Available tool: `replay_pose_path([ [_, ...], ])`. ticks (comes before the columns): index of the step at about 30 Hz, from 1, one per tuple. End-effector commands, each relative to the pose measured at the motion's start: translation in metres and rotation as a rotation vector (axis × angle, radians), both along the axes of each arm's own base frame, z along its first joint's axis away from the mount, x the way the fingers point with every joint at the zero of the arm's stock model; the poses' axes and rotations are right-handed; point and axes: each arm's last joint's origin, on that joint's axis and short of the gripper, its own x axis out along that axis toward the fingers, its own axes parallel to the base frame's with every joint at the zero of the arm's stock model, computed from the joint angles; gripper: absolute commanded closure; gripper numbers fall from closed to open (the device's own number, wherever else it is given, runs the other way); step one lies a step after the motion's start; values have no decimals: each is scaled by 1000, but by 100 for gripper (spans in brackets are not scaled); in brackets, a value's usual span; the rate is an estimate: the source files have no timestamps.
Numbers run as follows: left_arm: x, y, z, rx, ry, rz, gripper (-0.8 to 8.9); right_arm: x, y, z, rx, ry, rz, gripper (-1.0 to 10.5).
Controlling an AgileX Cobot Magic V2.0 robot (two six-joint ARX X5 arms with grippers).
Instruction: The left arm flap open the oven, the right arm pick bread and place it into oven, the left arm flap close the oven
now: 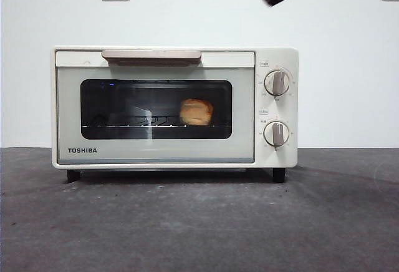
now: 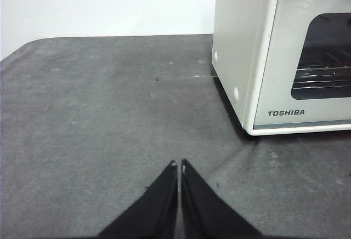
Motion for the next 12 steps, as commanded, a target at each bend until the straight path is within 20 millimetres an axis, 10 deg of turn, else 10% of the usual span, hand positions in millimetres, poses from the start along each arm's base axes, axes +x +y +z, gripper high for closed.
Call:
replay_pose_path([
  [1,1,0,-5,1,4,2,794,-1,-11,13,55,-71,-51,937],
  [12,1,0,-5,1,4,2,794,-22,-87,11,255,-427,-370,937],
])
